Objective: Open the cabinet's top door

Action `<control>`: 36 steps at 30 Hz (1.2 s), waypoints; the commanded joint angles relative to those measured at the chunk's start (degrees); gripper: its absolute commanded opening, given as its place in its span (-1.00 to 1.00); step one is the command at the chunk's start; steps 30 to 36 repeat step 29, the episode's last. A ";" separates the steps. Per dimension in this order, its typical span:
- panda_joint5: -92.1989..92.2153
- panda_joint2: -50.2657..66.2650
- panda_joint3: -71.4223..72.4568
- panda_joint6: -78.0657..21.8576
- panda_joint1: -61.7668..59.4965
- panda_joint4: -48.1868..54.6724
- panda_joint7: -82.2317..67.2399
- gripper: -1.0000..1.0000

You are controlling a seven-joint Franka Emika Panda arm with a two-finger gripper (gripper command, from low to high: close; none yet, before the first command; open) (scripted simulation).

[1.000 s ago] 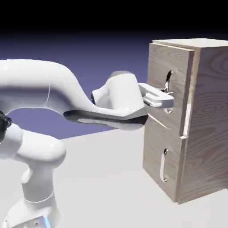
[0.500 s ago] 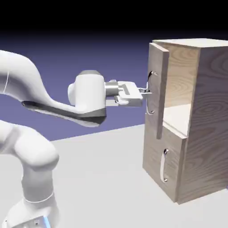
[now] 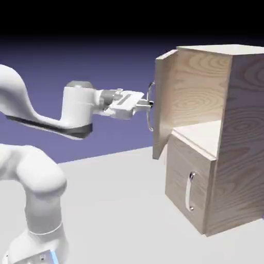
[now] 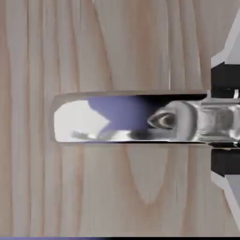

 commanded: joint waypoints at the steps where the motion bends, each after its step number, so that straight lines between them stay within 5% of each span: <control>1: 2.46 0.71 2.00 -2.20 0.24 0.47 -0.05 -1.00; 14: 28.03 20.45 26.86 -34.36 -4.64 17.68 4.17 -1.00; 28: 35.49 49.11 45.09 -67.68 -15.74 43.36 16.14 -1.00; 36: 35.53 50.19 45.45 -68.81 -15.82 44.20 16.71 -1.00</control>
